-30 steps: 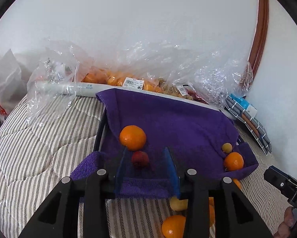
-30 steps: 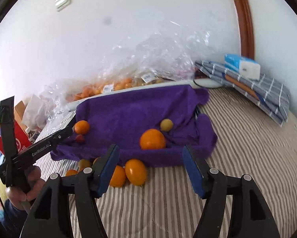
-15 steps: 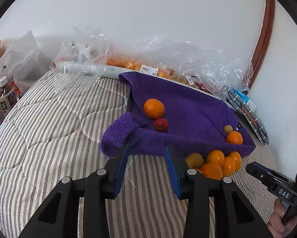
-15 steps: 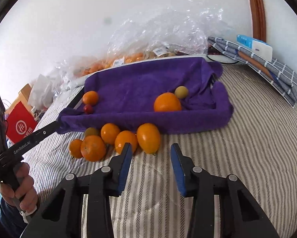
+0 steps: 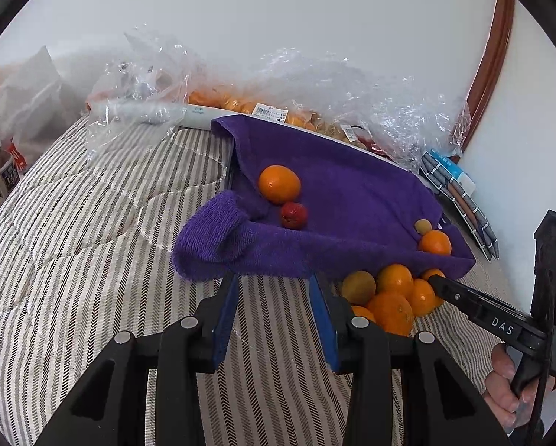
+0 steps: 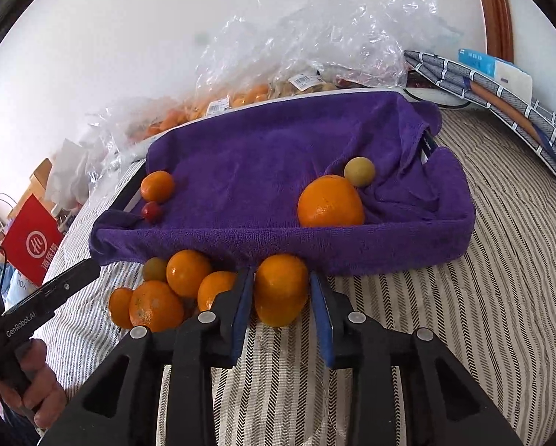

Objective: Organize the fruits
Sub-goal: 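Close the right gripper on an orange beside the towel, then grasp another orange with the left gripper while the right gripper holds its orange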

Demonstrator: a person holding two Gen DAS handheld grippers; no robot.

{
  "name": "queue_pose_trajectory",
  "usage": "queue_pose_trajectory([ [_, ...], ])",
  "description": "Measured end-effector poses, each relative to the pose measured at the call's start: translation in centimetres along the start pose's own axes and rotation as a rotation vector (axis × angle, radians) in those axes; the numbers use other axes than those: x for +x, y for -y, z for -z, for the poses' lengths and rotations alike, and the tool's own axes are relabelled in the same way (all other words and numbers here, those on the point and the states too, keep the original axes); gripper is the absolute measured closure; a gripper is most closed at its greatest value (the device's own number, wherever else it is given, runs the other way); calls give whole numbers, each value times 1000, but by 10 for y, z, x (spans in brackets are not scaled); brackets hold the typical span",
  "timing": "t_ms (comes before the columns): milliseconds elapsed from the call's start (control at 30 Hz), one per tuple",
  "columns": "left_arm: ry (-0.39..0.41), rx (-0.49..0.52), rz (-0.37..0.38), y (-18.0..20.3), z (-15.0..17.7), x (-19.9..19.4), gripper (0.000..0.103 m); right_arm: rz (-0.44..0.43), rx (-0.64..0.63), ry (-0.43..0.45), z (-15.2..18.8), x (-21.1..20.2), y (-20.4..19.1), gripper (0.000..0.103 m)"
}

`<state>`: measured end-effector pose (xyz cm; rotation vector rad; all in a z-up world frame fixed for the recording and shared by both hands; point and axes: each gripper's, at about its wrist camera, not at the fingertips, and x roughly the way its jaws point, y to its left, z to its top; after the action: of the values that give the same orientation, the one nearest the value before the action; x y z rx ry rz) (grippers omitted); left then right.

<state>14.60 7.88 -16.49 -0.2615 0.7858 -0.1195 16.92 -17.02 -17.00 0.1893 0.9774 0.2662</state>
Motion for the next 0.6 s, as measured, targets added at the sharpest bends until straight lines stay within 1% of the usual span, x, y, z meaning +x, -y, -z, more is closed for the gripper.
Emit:
queue_pose_trajectory([
  [67, -7, -4, 5, 0, 0, 1, 66, -2, -1, 1, 1, -1, 0, 71],
  [200, -9, 8, 24, 2, 1, 1, 66, 42, -13, 10, 6, -15, 7, 72],
  [267, -25, 21, 67, 6, 3, 1, 66, 69, -29, 8, 10, -22, 11, 72],
  [333, -45, 37, 126, 11, 5, 1, 66, 105, -52, 1, 16, -29, 16, 72],
  [433, -70, 72, 195, 20, 8, 1, 61, 100, -46, -6, 22, -30, 22, 71],
  [533, -87, 109, 176, 27, 10, 3, 61, 98, -34, -22, 21, -24, 25, 71],
  [600, -97, 106, 173, 29, 11, 5, 61, 104, -18, -34, 21, -18, 27, 71],
])
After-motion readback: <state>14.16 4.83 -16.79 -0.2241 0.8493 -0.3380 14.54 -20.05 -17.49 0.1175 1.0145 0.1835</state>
